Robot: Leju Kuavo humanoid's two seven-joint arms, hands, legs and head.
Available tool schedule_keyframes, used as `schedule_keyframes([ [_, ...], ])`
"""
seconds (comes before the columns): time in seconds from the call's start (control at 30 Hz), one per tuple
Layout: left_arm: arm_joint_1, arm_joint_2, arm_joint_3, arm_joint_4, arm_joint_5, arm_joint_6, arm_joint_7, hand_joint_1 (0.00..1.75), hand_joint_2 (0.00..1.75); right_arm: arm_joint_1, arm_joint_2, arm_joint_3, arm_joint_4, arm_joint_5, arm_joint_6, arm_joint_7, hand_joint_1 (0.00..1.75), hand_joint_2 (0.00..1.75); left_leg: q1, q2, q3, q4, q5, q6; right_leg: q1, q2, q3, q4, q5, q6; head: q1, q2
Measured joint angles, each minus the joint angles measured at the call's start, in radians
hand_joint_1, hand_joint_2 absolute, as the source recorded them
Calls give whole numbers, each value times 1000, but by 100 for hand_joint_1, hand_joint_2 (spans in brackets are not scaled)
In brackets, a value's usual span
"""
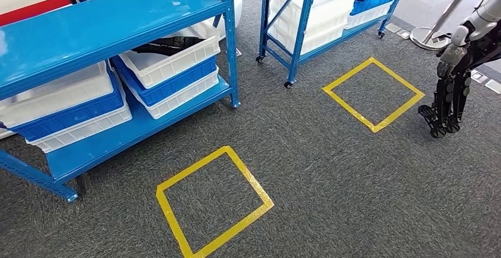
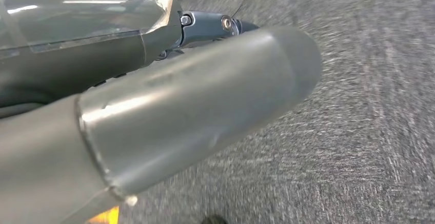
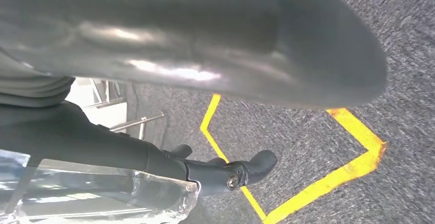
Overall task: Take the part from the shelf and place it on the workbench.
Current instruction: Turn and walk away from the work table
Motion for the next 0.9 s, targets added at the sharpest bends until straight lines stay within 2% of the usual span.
schedule_keyframes([
  [0.07,0,0,15,0,24,-8,-8,0,0,-1,-1,-2,0,3,0,0,0,0,0,-8,3,4,-4,-7,-7,2,64,-138,59,18,1,0],
  [0.1,-1,0,23,0,34,-11,-12,0,0,-2,-1,-3,0,5,-1,0,0,0,-1,-11,3,8,-8,-13,-8,3,88,-195,80,18,2,0],
  [0.13,-1,1,31,0,43,-13,-16,0,0,-2,-1,-3,0,6,-1,0,0,0,-3,-13,3,10,-11,-19,-8,5,101,-226,90,13,2,0],
  [0.23,-1,2,50,0,56,-18,-21,0,0,-3,-1,-5,0,8,-2,0,0,0,-1,-14,4,10,-17,-34,-4,4,108,-240,92,-15,3,0],
  [0.3,-1,2,58,0,57,-21,-23,0,0,-3,-1,-7,0,8,-3,0,0,0,3,-6,-10,46,-42,-44,-7,3,116,-242,92,-30,2,0],
  [0.33,-1,2,62,0,58,-21,-24,0,0,-2,-1,-8,0,8,-4,0,0,0,5,0,-31,93,-67,-47,-8,2,121,-243,91,-36,0,0],
  [0.4,-1,2,69,0,61,-21,-27,0,0,-2,-1,-9,0,8,-4,0,0,0,5,7,-102,227,-125,-52,-4,-1,124,-243,87,-45,-3,0],
  [0.43,-1,2,71,0,64,-22,-28,0,0,-1,-1,-10,0,8,-4,0,0,0,5,8,-134,280,-139,-52,-2,-2,127,-243,84,-48,-3,0],
  [0.47,0,2,73,0,67,-22,-28,0,0,-1,-1,-10,0,8,-4,-1,0,0,5,8,-152,302,-132,-50,0,-2,130,-243,80,-50,-3,0],
  [0.5,1,2,74,0,69,-23,-29,0,0,-1,-2,-11,0,8,-4,-1,0,0,5,8,-151,283,-106,-47,2,-2,136,-243,76,-51,-3,0],
  [0.57,1,2,78,0,72,-23,-29,0,0,0,-1,-12,0,9,-5,-2,0,0,2,13,-100,159,-27,-33,4,-2,149,-243,64,-49,-3,0],
  [0.6,0,3,81,0,74,-23,-30,0,0,0,-1,-13,0,9,-5,-3,0,0,-2,17,-72,98,-4,-25,8,-3,153,-244,57,-45,-2,0],
  [0.63,-2,3,84,0,74,-24,-30,0,0,-1,-1,-15,0,9,-5,-3,0,0,-7,21,-51,57,6,-19,9,-3,157,-246,51,-41,-2,0],
  [0.7,-3,3,88,0,75,-24,-31,0,0,-2,-1,-17,0,10,-6,-3,0,0,-15,22,-38,32,-5,-8,11,-5,173,-244,49,-27,-2,0],
  [0.77,-2,3,90,0,76,-23,-31,0,0,-2,0,-19,0,10,-7,-3,0,0,-15,15,-18,18,-8,1,9,-8,184,-229,48,-16,-3,0],
  [0.8,-2,3,90,0,76,-23,-31,0,0,-4,0,-19,0,10,-8,-2,0,0,-13,13,-6,12,-9,6,9,-8,173,-204,40,-13,-2,0],
  [0.83,-3,3,91,0,76,-23,-31,0,0,-6,1,-19,0,10,-8,-2,0,0,-11,10,7,6,-10,11,8,-7,149,-161,24,-14,0,0],
  [0.9,-4,3,91,0,76,-22,-31,0,0,-8,0,-20,0,10,-8,-2,0,0,-9,8,16,2,-19,18,6,-2,66,-33,-20,-17,2,0],
])
